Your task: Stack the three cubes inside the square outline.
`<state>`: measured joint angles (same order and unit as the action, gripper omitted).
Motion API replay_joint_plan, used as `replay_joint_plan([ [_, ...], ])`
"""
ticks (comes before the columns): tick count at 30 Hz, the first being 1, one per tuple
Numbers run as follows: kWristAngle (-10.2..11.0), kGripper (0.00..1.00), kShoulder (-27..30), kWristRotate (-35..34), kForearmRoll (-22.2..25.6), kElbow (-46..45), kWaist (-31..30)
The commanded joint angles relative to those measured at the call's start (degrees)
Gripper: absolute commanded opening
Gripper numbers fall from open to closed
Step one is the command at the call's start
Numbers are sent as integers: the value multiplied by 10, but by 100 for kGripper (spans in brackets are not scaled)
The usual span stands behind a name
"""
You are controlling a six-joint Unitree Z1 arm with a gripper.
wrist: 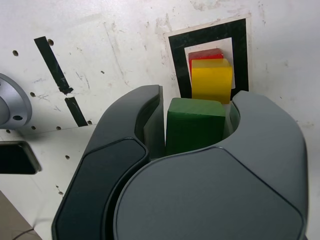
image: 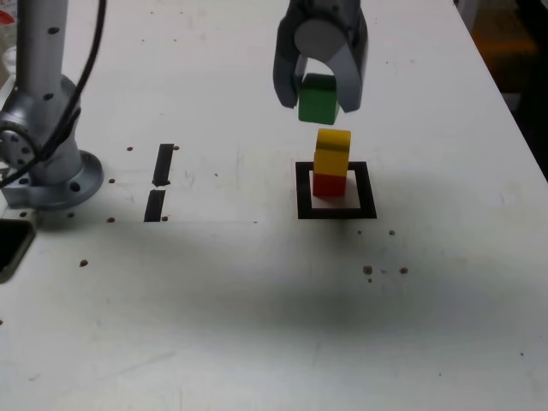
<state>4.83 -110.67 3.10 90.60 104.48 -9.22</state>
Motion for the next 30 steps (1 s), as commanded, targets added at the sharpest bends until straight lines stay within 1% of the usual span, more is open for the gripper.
replay_joint_plan([
  [1,-2,13,-6,-1,2,1,-1],
  [10,-5,13,-21,-4,-2,3,-2],
  [17,-4,13,-31,-4,-7,7,-3],
  [23,2,13,-44,-3,-13,12,-2],
  [30,13,14,-54,-2,-17,15,1],
])
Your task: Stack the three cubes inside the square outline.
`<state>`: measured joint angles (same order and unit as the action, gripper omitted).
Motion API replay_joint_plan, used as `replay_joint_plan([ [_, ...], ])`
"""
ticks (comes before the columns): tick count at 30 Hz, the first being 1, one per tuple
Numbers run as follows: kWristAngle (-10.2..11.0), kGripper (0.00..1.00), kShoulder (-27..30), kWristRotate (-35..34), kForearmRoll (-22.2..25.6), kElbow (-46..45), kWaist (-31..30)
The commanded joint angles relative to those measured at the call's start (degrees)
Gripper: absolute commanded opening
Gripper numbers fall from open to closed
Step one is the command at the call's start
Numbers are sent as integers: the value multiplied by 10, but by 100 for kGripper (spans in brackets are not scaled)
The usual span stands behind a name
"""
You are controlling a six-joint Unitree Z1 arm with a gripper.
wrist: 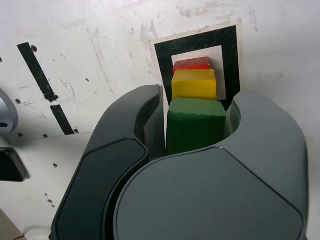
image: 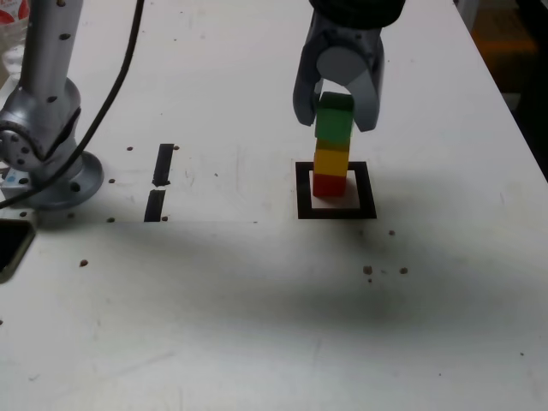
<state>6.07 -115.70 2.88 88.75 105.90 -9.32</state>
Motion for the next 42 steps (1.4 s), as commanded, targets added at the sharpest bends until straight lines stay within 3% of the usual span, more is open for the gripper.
replay_joint_plan([
  [1,2,14,-4,1,1,0,3],
  [8,8,20,-4,4,-1,-11,11],
  [18,-1,38,-4,5,-3,-18,12],
  [42,-1,64,-9,11,-6,-23,12],
])
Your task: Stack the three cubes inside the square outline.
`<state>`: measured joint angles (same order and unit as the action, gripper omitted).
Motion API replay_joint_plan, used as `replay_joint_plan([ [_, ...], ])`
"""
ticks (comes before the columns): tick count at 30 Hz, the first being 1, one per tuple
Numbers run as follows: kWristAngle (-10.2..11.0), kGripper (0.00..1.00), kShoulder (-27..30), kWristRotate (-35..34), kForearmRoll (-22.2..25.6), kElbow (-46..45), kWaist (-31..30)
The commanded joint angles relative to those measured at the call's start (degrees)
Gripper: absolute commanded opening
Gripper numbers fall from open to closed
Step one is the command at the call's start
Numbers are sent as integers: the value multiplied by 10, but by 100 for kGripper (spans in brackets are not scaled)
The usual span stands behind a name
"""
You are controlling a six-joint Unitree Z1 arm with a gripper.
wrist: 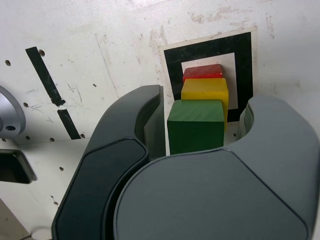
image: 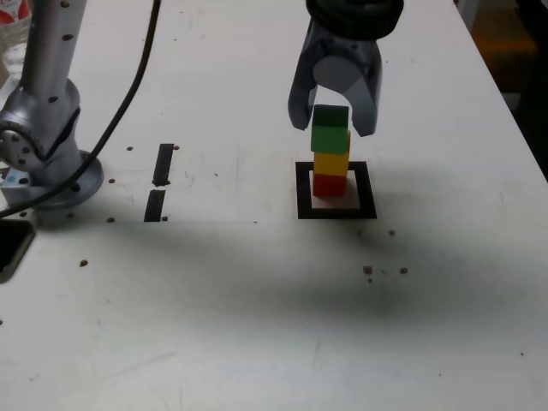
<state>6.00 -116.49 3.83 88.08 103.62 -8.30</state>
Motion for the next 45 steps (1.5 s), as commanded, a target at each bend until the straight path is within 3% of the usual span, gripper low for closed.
replay_joint_plan([
  [1,0,65,-1,1,1,0,1],
  [7,9,69,10,1,3,3,1],
  [17,55,71,94,1,12,-6,1],
  [31,60,71,203,-38,12,-136,10],
  [35,48,71,221,-62,6,-190,12],
  [39,18,71,228,-83,-12,-245,14],
  [41,3,71,229,-89,-33,-272,15],
  [45,-45,71,233,-106,-123,-366,15],
])
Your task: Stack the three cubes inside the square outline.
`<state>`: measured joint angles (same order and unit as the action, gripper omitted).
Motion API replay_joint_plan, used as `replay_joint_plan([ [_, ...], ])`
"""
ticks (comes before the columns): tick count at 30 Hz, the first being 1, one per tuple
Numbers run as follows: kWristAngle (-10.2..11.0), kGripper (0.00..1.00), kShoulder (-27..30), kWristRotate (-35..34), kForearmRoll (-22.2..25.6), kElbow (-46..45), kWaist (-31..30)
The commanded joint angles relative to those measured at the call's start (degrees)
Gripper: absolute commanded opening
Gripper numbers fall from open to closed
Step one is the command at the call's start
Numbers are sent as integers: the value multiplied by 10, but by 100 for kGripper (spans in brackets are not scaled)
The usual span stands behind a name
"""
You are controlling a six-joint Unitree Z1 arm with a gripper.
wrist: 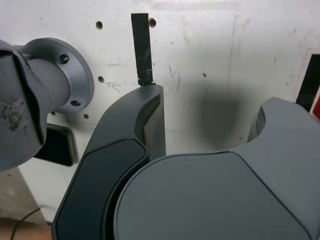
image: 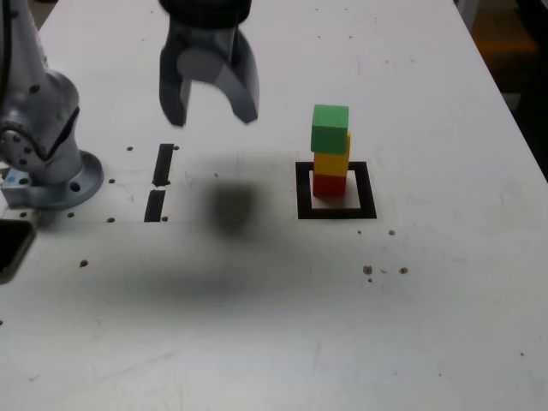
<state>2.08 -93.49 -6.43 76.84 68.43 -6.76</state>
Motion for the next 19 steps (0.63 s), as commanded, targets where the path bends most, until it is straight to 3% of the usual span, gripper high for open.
replay_joint_plan([
  [1,-20,71,5,-9,-38,-42,0],
  [3,-51,72,8,-17,-111,-104,0],
  [7,-71,73,10,-19,-181,-155,-2],
  [11,-75,74,19,-19,-234,-197,-2],
  [19,-54,74,36,-19,-250,-217,-3],
])
